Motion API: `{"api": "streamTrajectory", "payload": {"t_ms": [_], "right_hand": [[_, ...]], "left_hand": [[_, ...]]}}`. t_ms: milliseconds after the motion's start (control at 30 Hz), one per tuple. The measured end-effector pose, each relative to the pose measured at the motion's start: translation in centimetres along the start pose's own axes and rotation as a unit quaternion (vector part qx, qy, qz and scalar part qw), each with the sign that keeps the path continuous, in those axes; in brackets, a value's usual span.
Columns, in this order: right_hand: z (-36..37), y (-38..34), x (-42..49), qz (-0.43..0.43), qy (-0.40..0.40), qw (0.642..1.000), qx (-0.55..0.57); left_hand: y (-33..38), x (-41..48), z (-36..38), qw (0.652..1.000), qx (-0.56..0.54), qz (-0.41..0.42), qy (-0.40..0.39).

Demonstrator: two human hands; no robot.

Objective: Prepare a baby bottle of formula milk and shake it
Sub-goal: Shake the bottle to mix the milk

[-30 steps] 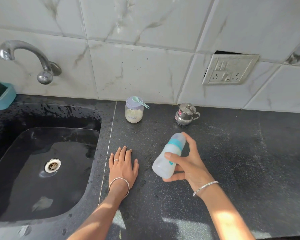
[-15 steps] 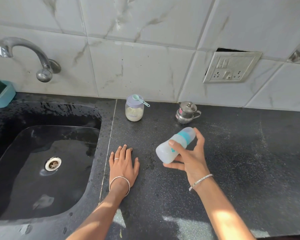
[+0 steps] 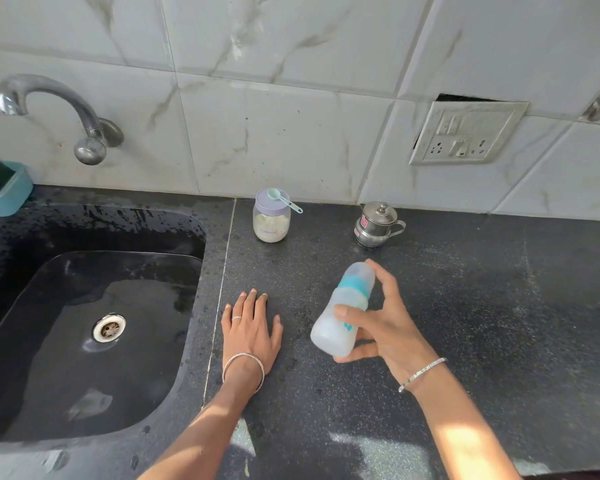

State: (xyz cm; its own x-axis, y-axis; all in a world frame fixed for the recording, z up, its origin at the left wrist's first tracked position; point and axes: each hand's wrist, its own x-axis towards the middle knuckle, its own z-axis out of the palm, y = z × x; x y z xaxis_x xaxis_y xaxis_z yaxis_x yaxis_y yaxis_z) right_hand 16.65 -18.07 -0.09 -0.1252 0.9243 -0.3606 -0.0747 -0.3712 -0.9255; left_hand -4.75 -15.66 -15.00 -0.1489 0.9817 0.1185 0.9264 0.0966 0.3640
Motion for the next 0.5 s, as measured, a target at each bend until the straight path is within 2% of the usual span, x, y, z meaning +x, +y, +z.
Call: {"api": "streamTrajectory", "payload": {"t_ms": [133, 200, 300, 433, 500], "right_hand": [[-0.03, 0.01, 0.5, -0.046, 0.087, 0.992, 0.075], [-0.29, 0.01, 0.4, -0.044, 0.076, 0.996, 0.031], [-0.58, -0.01, -0.26, -0.018, -0.004, 1.0, -0.019], [-0.51, 0.13, -0.07, -0.054, 0.079, 0.994, 0.06], [-0.4, 0.3, 0.02, -0.059, 0.082, 0.994, 0.046]], "left_hand": [[-0.1, 0.03, -0.02, 1.0, 0.004, 0.0, -0.007], [-0.08, 0.06, 0.04, 1.0, 0.002, 0.002, -0.005], [-0.08, 0.02, 0.13, 1.0, 0.004, 0.002, 0.002], [-0.05, 0.02, 0.1, 1.0, 0.003, 0.001, 0.001], [-0.04, 0.0, 0.11, 1.0, -0.004, 0.002, 0.007]]}}
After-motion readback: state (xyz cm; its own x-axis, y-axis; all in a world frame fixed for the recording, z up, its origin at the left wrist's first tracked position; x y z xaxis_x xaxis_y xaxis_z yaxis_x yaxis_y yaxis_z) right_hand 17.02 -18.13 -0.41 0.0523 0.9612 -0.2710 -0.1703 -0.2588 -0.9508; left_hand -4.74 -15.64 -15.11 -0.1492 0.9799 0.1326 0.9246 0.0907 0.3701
